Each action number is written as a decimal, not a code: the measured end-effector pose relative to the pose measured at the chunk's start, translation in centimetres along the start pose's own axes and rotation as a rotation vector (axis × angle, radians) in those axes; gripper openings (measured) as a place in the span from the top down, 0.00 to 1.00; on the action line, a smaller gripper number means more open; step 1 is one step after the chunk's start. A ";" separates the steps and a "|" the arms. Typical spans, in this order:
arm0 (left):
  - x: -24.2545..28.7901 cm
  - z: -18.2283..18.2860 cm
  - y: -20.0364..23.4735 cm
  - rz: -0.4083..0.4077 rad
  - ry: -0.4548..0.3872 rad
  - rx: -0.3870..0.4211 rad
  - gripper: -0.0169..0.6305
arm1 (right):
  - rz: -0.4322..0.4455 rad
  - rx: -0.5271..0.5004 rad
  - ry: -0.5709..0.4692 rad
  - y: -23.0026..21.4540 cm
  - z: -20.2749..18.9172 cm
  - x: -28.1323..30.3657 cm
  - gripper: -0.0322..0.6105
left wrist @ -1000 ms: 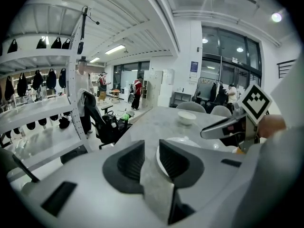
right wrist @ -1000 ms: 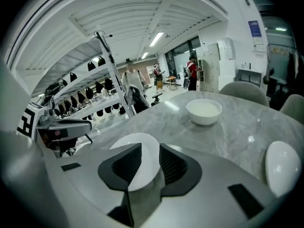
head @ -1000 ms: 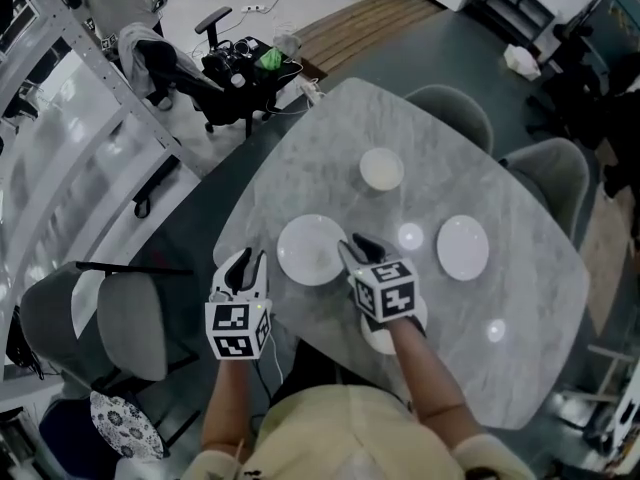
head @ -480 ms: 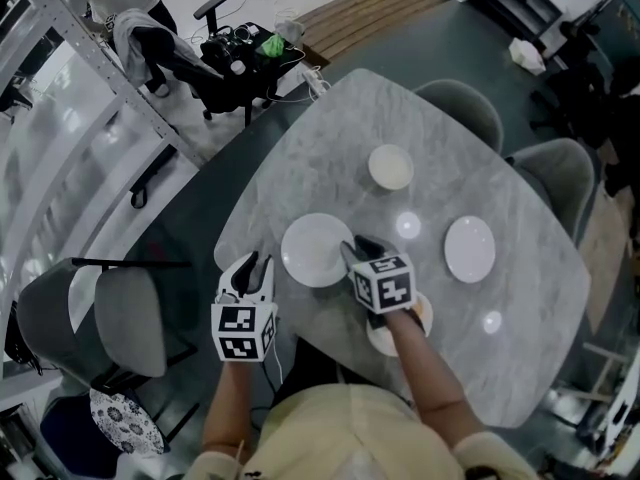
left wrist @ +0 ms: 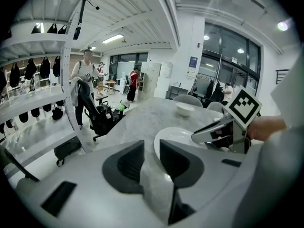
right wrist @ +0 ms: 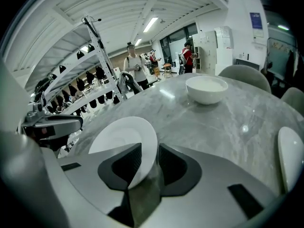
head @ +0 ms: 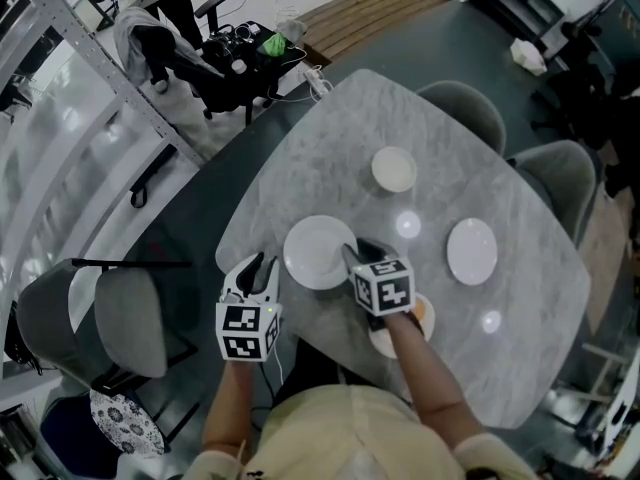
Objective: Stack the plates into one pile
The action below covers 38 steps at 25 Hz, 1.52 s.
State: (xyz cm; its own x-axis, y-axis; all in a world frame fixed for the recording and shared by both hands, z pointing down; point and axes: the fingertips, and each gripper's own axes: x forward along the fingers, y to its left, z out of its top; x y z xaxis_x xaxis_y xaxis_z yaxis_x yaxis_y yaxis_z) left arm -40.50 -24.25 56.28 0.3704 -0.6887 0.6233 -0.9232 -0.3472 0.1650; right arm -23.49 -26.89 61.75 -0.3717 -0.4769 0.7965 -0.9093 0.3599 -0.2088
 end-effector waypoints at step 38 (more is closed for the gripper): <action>-0.1 1.4 -0.1 -0.117 -0.073 0.018 0.85 | 0.324 0.114 -0.245 5.7 5.5 -6.6 0.93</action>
State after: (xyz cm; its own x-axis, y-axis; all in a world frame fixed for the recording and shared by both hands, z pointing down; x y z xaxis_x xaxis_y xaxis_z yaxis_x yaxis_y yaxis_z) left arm -40.31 -25.03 55.10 0.4823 -0.6872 0.5433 -0.8716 -0.4387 0.2188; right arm -27.29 -26.09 52.21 -0.6625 -0.5356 0.5236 -0.7481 0.4377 -0.4988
